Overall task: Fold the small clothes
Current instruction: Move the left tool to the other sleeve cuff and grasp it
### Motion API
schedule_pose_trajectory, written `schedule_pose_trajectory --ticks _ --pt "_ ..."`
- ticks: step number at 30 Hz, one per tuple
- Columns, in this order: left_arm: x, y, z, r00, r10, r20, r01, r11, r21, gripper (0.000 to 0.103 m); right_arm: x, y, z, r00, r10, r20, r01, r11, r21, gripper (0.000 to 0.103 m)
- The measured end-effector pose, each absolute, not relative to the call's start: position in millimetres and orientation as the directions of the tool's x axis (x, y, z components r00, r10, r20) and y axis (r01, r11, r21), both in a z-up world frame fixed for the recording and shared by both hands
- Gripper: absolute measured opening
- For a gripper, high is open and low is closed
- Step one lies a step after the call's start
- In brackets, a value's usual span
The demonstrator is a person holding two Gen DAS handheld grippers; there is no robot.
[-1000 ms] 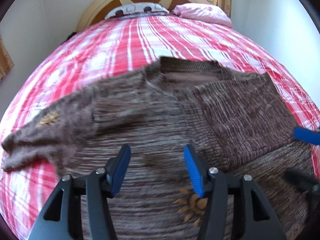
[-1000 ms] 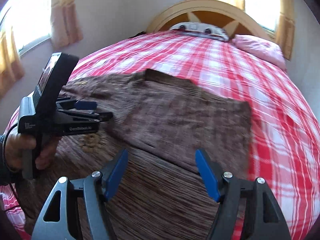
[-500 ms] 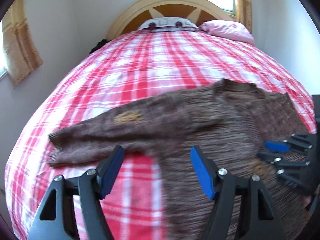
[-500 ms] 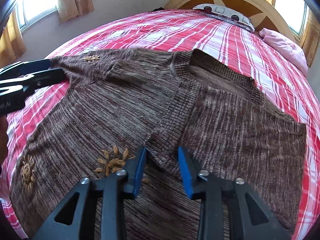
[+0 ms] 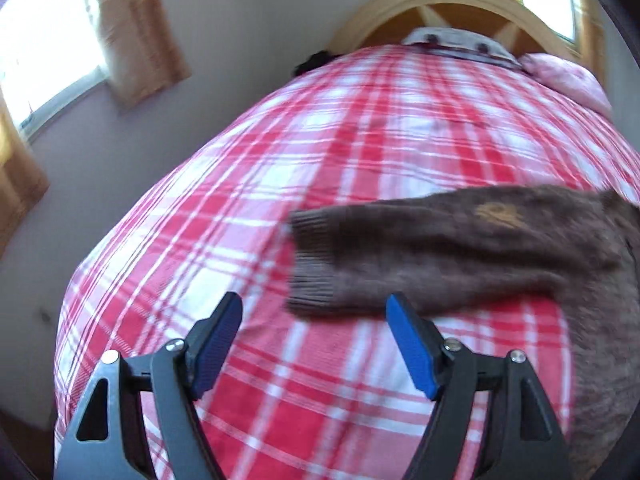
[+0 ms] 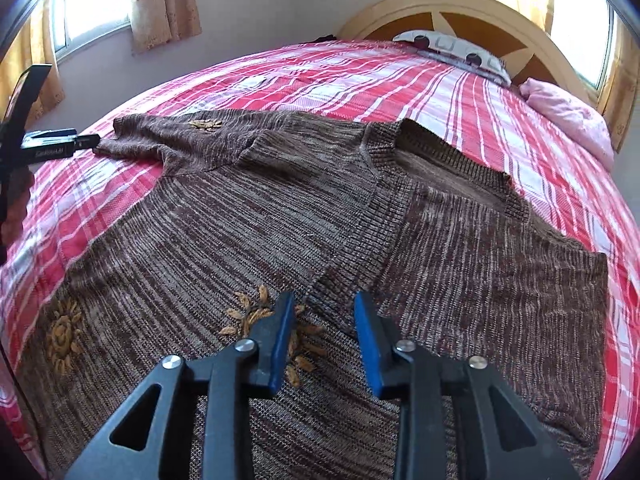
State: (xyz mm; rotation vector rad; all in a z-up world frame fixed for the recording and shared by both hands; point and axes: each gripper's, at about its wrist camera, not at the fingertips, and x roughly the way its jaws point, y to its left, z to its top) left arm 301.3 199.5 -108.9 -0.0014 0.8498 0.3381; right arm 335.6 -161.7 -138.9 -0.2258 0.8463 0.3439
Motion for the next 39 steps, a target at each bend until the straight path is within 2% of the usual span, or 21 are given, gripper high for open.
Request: schedule_pose_trajectory --ticks 1,4,16,20,23,29,31,34,37,39 --pt "304 211 -112 0.607 0.262 -0.750 -0.314 0.946 0.076 0.077 336 -160 -140 0.619 0.192 -0.762 -0.378 0.923 -0.075 0.045" --pt "310 223 -124 0.590 0.216 -0.778 -0.346 0.938 -0.002 0.077 334 -159 -143 0.629 0.183 -0.756 -0.367 0.927 -0.081 0.047" --pt "329 226 -140 0.565 0.166 -0.808 -0.385 0.919 -0.080 0.076 334 -159 -145 0.638 0.170 -0.751 -0.353 0.931 -0.089 0.049" --pt "318 232 -134 0.616 0.057 -0.786 -0.382 0.894 -0.234 0.077 334 -158 -146 0.642 0.164 -0.749 -0.351 0.931 -0.097 0.049" --pt "312 238 -131 0.648 0.010 -0.762 -0.406 0.851 -0.334 0.084 332 -155 -146 0.649 0.149 -0.746 -0.350 0.929 -0.119 0.049" --pt "325 234 -137 0.598 0.045 -0.800 -0.435 0.857 -0.277 0.082 330 -153 -146 0.657 0.137 -0.742 -0.348 0.927 -0.138 0.049" --pt "322 234 -136 0.596 0.026 -0.803 -0.439 0.848 -0.299 0.081 330 -153 -146 0.657 0.135 -0.742 -0.349 0.927 -0.140 0.049" --pt "317 232 -135 0.591 0.011 -0.806 -0.456 0.830 -0.322 0.079 329 -152 -146 0.662 0.127 -0.739 -0.347 0.925 -0.152 0.049" --pt "321 228 -136 0.582 0.022 -0.813 -0.460 0.834 -0.306 0.071 328 -152 -146 0.661 0.127 -0.739 -0.348 0.925 -0.152 0.049" --pt "327 228 -137 0.573 0.044 -0.818 -0.465 0.840 -0.280 0.051 328 -152 -146 0.660 0.130 -0.740 -0.348 0.926 -0.148 0.049"
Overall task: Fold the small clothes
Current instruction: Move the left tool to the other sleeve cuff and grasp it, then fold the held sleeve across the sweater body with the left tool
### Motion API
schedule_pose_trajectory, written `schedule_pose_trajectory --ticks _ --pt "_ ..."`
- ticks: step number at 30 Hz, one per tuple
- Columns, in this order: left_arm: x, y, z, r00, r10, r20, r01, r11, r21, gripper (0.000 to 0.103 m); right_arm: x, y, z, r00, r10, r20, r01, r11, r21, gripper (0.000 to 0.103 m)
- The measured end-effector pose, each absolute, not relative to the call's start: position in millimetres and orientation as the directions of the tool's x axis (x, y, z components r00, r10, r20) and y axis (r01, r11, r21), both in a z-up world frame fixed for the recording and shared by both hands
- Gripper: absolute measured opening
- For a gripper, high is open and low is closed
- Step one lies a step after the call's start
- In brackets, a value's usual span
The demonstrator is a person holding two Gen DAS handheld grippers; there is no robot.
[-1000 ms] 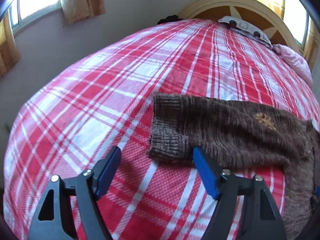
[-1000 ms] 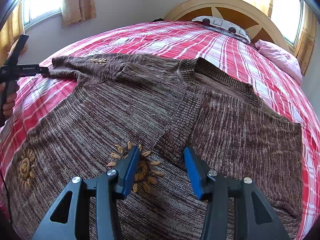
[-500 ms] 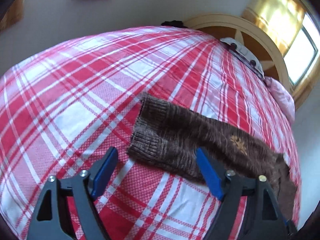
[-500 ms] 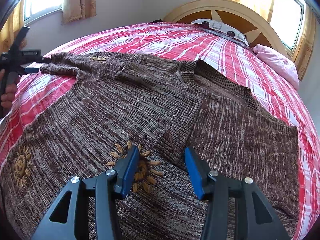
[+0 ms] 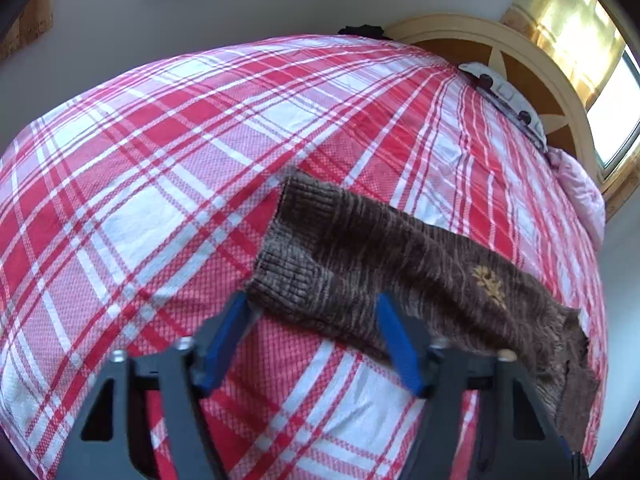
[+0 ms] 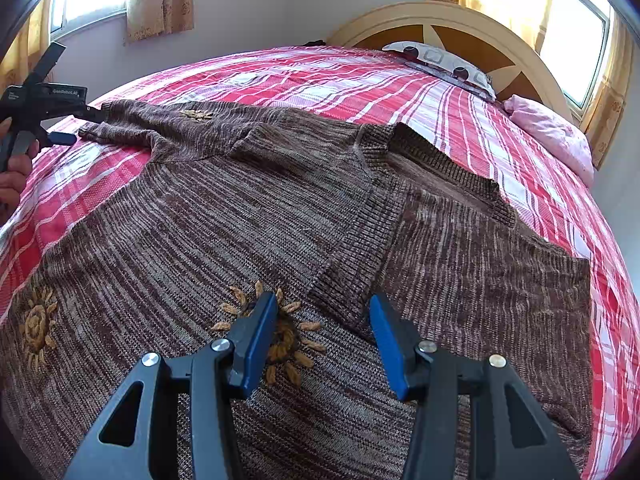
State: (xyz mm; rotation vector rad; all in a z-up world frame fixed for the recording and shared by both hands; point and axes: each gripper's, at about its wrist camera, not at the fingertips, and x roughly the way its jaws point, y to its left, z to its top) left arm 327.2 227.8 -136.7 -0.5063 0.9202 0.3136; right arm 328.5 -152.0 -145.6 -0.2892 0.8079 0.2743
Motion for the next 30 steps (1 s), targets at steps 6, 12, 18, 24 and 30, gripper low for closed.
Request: schedule_pose_trajectory --ticks 6,12,18,24,30 --pt "339 236 -138 0.557 0.068 -0.828 -0.471 0.847 -0.248 0.011 327 -150 -145 0.666 0.118 -0.737 -0.346 0.923 -0.166 0.049" --pt "325 238 -130 0.620 0.071 -0.781 -0.464 0.836 -0.293 0.011 328 -151 -146 0.662 0.126 -0.739 -0.347 0.925 -0.152 0.049" --pt "325 229 -121 0.642 0.092 -0.761 -0.434 0.862 -0.262 0.010 329 -151 -146 0.661 0.127 -0.740 -0.347 0.926 -0.151 0.049" --pt "320 212 -100 0.686 0.106 -0.720 -0.385 0.892 -0.235 0.010 331 -153 -146 0.655 0.135 -0.743 -0.346 0.928 -0.136 0.050" --pt "316 191 -71 0.723 0.140 -0.676 -0.336 0.927 -0.168 0.010 332 -161 -137 0.640 0.200 -0.742 -0.365 0.929 -0.065 0.050"
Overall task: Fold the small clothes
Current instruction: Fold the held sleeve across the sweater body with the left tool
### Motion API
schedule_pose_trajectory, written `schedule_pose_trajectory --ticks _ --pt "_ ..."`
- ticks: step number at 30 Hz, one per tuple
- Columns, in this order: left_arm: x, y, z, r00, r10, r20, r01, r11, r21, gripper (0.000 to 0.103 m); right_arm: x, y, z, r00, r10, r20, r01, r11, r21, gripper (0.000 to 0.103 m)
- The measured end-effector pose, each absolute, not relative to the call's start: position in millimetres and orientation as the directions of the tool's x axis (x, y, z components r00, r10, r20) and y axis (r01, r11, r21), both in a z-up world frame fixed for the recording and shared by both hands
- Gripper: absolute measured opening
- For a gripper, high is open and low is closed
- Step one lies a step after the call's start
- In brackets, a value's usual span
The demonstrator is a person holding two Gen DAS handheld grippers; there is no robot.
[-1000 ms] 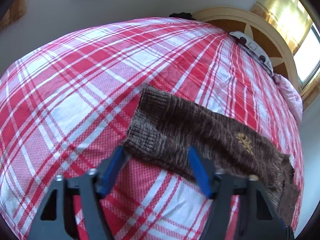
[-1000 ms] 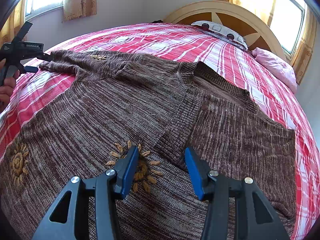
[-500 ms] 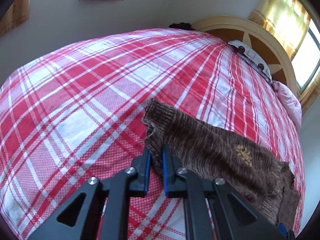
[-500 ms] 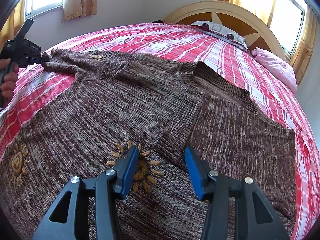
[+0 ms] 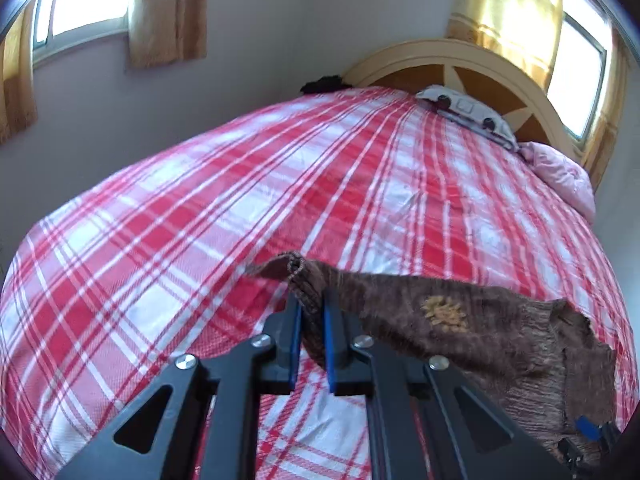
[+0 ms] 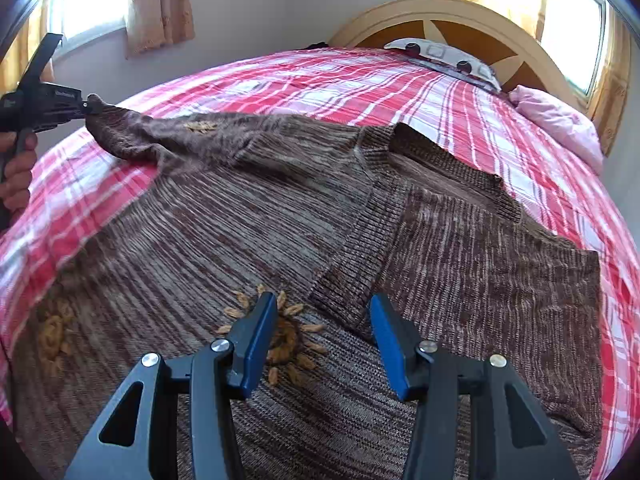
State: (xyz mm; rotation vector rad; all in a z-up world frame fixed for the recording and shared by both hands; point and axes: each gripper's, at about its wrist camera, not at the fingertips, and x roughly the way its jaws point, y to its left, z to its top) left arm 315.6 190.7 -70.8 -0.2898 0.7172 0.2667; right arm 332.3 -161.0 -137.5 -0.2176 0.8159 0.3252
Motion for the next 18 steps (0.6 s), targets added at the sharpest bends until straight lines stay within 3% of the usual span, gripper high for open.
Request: schedule_pose_trajectory --ticks 3,11,18 --pt "315 181 -55 0.754 0.123 -0.645 -0.304 0.936 -0.178 0.010 328 -163 -124 0.667 0.194 -0.719 -0.369 0.925 -0.093 0.050" --pt "317 140 -20 0.808 0.072 -0.584 -0.209 0.963 -0.170 0.010 314 -202 -83 0.699 0.257 -0.667 -0.338 0.941 0.009 0.050" --pt "317 90 7 0.838 0.020 -0.546 -0.111 0.985 -0.135 0.010 295 -241 -69 0.736 0.223 -0.640 -0.284 0.959 0.008 0.050"
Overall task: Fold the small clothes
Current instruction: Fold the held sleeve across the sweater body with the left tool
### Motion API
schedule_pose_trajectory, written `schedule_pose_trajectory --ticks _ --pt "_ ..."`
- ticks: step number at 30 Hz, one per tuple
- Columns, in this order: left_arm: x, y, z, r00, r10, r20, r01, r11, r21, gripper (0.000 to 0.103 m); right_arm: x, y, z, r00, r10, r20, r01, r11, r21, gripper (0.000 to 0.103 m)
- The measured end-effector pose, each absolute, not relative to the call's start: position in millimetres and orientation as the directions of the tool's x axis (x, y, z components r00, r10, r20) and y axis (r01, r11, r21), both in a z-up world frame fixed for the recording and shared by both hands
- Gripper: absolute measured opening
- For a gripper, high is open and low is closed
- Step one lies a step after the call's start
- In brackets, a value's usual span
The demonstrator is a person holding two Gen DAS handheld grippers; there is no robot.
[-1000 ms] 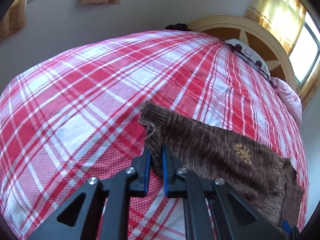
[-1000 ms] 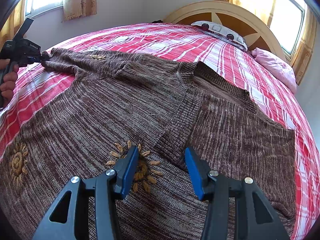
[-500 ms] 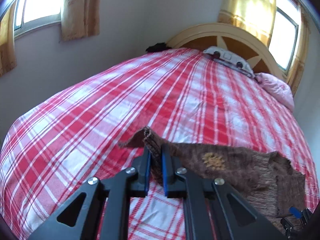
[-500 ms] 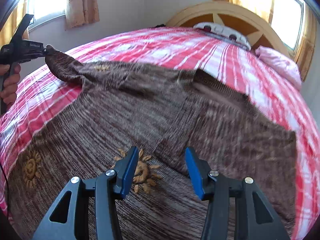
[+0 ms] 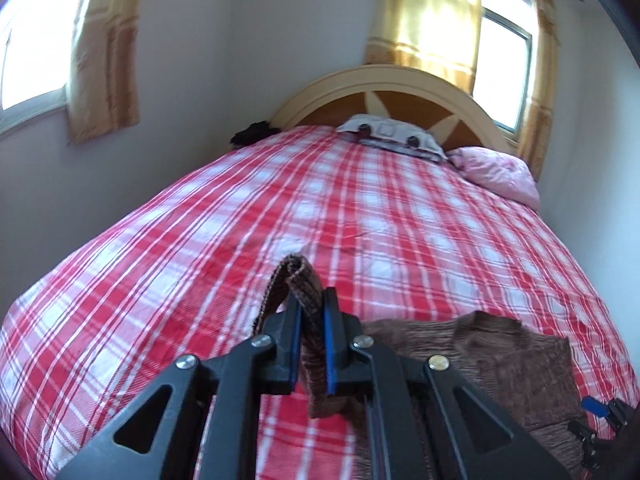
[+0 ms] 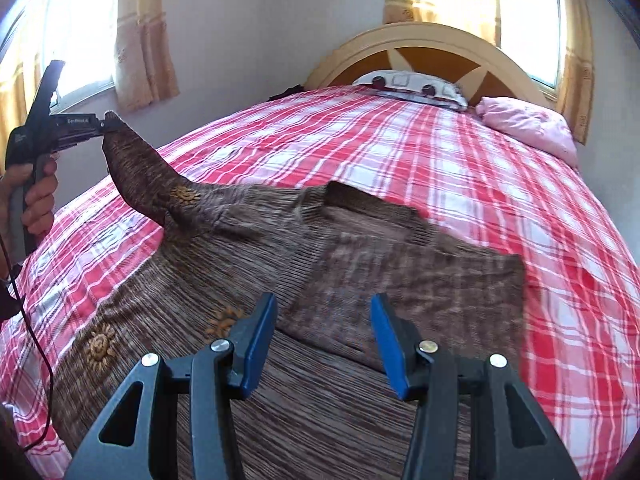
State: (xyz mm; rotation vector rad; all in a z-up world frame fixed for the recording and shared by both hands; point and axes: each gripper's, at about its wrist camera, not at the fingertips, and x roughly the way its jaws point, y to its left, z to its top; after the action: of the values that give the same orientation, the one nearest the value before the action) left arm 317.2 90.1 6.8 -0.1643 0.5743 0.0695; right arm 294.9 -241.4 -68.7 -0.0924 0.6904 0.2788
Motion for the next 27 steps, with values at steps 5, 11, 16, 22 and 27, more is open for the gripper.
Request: schedule_pose_trajectory --ticks 5,11,16,22,27 --pt "317 54 18 0.848 -0.032 -0.529 -0.038 0.992 -0.121 0.010 281 -283 -65 0.763 0.197 -0.615 -0.219 0.975 0.041 0.050" --pt "322 11 17 0.837 -0.085 -0.540 0.035 0.994 -0.103 0.010 271 -324 -72 0.782 0.163 -0.602 -0.137 0.987 0.090 0.050" --pt "324 -31 9 0.818 -0.132 -0.559 0.102 0.991 -0.086 0.010 263 -347 -79 0.790 0.166 -0.590 -0.099 0.984 0.146 0.050" --pt "323 -81 -4 0.784 -0.202 -0.587 0.181 0.979 -0.094 0.010 256 -357 -96 0.783 0.179 -0.596 -0.083 0.979 0.185 0.050" --pt "322 -116 -28 0.743 -0.234 -0.627 0.235 0.969 -0.083 0.010 256 -361 -101 0.780 0.190 -0.596 -0.081 0.976 0.204 0.050"
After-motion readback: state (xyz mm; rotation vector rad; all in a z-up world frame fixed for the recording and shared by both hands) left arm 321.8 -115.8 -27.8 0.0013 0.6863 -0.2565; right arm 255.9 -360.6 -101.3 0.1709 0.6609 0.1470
